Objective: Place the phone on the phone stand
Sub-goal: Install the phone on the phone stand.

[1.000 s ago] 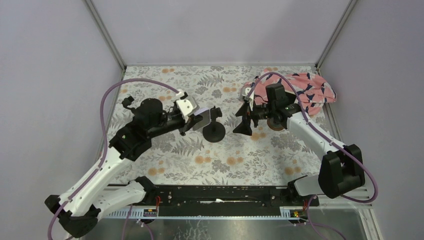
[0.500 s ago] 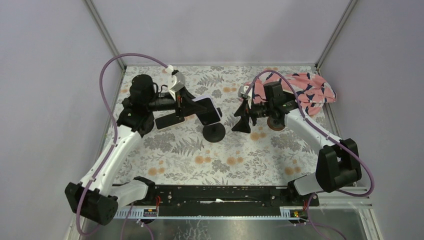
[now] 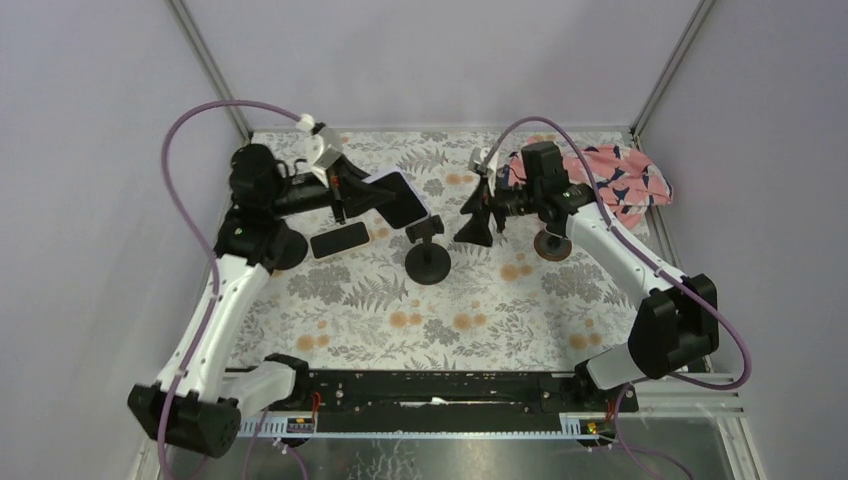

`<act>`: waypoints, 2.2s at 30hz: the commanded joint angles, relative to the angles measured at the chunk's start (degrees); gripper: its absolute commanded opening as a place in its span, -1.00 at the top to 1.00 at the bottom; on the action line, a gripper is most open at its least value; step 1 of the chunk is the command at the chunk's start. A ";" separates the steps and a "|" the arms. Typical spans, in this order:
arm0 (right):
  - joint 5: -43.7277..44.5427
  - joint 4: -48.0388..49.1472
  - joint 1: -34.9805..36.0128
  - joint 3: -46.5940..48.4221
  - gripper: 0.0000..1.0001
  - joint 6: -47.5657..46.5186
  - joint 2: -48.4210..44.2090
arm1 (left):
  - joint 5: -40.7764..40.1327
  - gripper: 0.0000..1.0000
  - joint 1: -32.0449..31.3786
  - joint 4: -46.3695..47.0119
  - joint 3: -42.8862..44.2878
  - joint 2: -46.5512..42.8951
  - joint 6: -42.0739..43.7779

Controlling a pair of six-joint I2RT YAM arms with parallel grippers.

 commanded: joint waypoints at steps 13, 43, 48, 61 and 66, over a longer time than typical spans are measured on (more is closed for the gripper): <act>2.91 -5.45 7.67 11.86 -0.78 7.20 7.84 | -14.04 1.00 0.56 2.58 -9.09 -21.30 -3.78; -2.38 -5.10 5.70 9.59 0.85 7.55 0.88 | -5.01 1.00 0.56 19.90 -16.16 -21.13 -18.63; -6.58 -8.59 3.36 5.11 0.85 3.60 -2.85 | -0.34 0.99 0.15 31.68 -17.44 -17.94 -26.25; -5.03 -15.38 1.13 -3.75 0.18 -6.24 -9.45 | -3.99 0.99 -16.06 28.39 -13.50 -6.03 -18.96; -6.00 -16.97 -0.97 -2.29 -0.57 -7.01 -11.18 | -5.97 0.99 -16.83 30.02 -13.63 -4.29 -19.60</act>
